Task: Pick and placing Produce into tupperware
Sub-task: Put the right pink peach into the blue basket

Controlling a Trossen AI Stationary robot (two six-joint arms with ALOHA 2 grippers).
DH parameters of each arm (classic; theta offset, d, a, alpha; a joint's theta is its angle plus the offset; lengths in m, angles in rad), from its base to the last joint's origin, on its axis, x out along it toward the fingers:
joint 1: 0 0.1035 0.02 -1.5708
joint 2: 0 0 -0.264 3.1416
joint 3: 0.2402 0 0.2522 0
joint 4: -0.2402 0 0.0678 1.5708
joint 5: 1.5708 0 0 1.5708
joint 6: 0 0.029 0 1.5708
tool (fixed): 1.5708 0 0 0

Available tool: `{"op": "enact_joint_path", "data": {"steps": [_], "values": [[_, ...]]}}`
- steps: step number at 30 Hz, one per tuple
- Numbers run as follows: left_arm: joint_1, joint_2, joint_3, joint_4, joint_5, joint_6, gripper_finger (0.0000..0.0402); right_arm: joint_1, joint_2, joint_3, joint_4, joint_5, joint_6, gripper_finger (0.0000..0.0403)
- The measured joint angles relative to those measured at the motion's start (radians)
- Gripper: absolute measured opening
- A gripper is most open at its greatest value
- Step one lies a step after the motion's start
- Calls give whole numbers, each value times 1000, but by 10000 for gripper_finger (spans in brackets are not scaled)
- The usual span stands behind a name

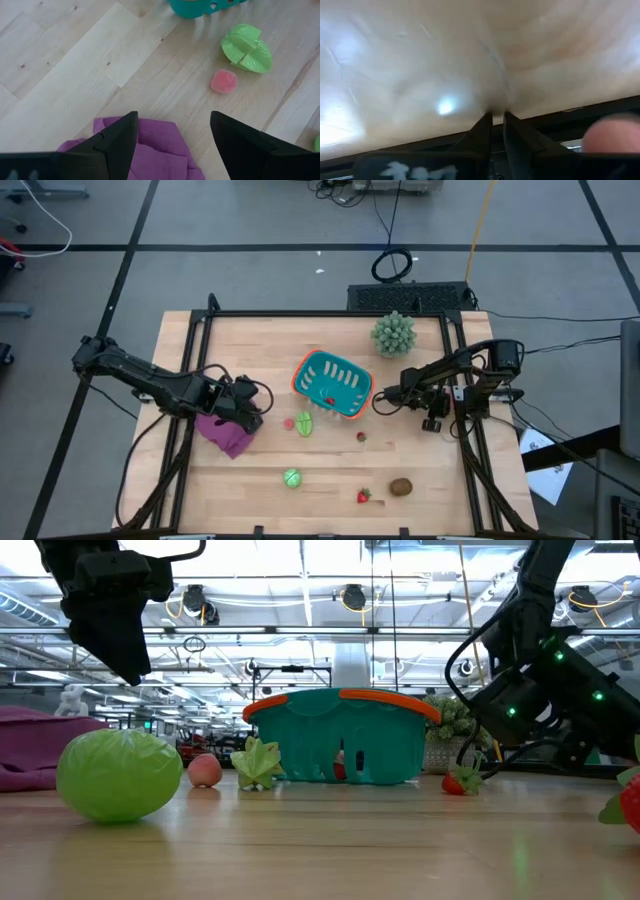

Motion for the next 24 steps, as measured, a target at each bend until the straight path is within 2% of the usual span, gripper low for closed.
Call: {"op": "enact_joint_path", "data": {"steps": [9, 13, 18, 24], "values": [[0, 0, 0, 0, 0, -1, 253, 25, 3, 54, -18, 21, 8, 33], [0, 0, 0, 0, 0, 0, 253, 26, -12, 70, -17, 61, 25, 33], [0, 0, 0, 0, 0, 1, 253, 26, -92, 98, 5, 128, 52, 33], [0, 0, 0, 0, -1, 1, 253, 25, -208, 102, -11, 132, 86, 34]]}}
